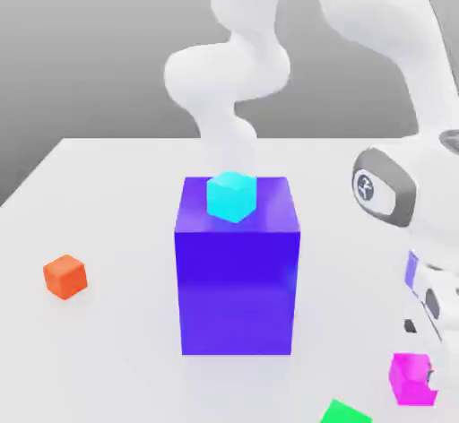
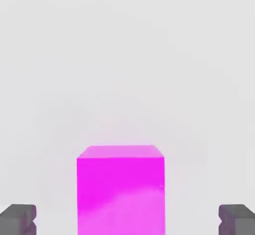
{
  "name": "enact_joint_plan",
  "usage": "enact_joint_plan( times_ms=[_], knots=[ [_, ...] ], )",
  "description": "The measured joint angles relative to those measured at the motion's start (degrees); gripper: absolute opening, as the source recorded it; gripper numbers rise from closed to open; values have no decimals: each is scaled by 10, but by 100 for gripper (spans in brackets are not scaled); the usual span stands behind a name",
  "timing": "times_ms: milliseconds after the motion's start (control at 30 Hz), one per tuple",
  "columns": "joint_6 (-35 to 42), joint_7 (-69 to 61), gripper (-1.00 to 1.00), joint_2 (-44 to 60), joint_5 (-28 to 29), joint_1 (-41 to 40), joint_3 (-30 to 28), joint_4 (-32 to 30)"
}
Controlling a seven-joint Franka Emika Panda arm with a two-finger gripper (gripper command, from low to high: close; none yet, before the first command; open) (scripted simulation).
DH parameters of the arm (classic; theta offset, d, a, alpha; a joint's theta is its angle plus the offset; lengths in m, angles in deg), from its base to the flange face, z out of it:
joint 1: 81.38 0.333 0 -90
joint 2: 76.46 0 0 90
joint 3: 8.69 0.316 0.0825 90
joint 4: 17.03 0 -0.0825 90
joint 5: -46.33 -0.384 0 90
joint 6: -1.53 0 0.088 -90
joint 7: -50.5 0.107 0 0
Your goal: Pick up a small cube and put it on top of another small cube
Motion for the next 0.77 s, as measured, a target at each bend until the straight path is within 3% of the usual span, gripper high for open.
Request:
enact_joint_plan(
  times_ms=[233,367,500,633,667,767],
  knots=[
    [-3,0,-100,5,0,0,0,1],
    [52,2,-100,-65,4,1,-2,-14],
    [137,-32,-100,-100,-16,-64,-45,34],
    [105,-53,-100,-44,-35,-95,-52,58],
    [93,-55,100,-31,-38,-98,-50,59],
    [93,-55,100,-31,-38,-98,-50,59]
  ],
)
